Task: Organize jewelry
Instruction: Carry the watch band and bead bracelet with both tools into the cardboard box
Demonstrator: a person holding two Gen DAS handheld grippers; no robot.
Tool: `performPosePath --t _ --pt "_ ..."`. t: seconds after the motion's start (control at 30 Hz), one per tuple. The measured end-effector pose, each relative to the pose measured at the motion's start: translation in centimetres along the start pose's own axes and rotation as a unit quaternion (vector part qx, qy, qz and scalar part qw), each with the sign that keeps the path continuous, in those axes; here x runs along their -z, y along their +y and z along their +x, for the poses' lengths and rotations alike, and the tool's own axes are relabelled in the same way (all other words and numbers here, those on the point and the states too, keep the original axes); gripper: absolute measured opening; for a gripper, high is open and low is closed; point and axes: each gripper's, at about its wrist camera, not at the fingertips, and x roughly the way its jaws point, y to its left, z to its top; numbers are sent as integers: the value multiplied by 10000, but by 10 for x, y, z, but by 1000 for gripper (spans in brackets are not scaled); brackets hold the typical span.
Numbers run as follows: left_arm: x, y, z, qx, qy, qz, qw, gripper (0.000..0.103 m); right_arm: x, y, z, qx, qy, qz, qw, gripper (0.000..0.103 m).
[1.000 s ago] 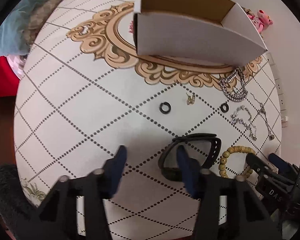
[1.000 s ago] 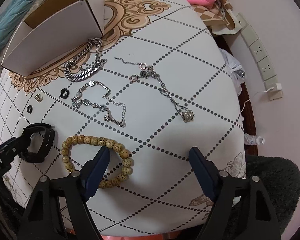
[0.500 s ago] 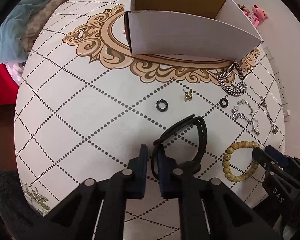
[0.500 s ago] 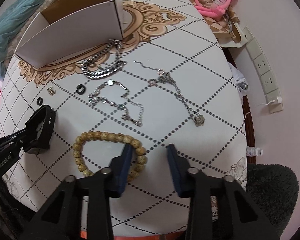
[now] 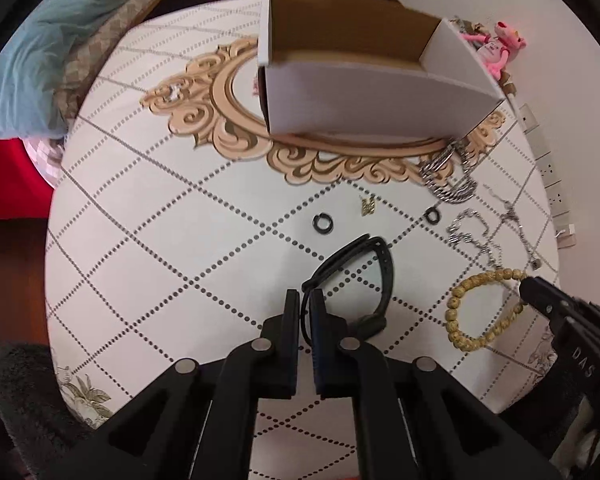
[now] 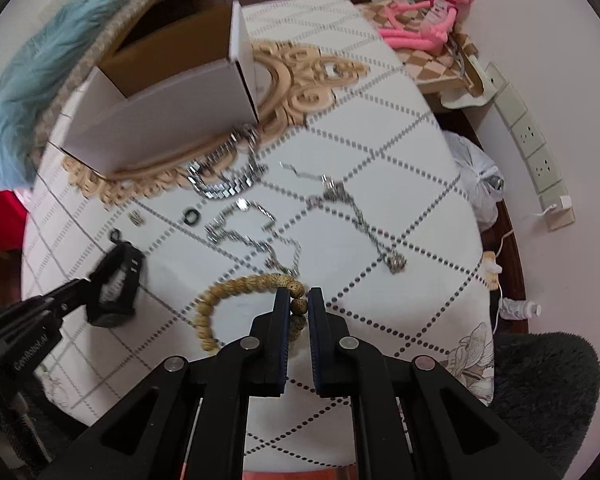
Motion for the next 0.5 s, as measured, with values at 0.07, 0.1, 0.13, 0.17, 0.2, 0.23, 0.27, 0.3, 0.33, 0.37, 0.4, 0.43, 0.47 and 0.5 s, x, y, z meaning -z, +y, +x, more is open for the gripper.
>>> performPosePath --t 0.07,0.1,0.13,0.17,0.2,0.23,0.27,0.3,0.33,0.37,0.4,0.43,0.47,0.5 --pt "0 0 -10 -7 -109 37 9999 2 -4 2 -10 -65 -101 -57 9999 9" --pt "0 0 -18 -4 -193 57 9998 2 -7 5 -16 -127 -160 -84 9998 9" --pt "-5 1 -20 0 -244 68 9997 2 -10 5 -21 -169 -202 -114 9996 9" --pt "-10 3 -25 13 -312 75 9995 2 -13 7 -28 -220 -263 -156 9993 9" --pt "-12 4 -32 31 -379 79 9992 2 -17 9 -35 -269 -328 -204 9989 9" --pt "-17 4 -39 53 -458 83 9989 2 -24 9 -40 -312 -377 -247 9985 9" --pt "-33 -2 -45 78 -525 82 9986 2 -28 12 -47 -358 -444 -303 9979 9" --pt "-38 -4 -52 106 -604 79 9981 2 -33 15 -55 -394 -526 -361 9972 9" --pt "-45 -4 -59 144 -685 80 9975 2 -39 16 -61 -425 -594 -403 9965 9" --pt "-52 -4 -65 184 -771 82 9968 2 -45 18 -68 -460 -666 -445 9957 9" --pt "-59 -1 -67 200 -835 92 9963 2 -52 22 -76 -506 -758 -490 9946 9" --pt "-68 -2 -72 221 -930 98 9954 2 -58 24 -84 -547 -828 -514 9937 9" --pt "-74 -1 -77 258 -993 93 9947 2 -66 27 -91 -599 -906 -542 9926 9" --pt "-83 -1 -83 308 -1068 87 9938 2 -74 29 -98 -652 -982 -570 9914 9"
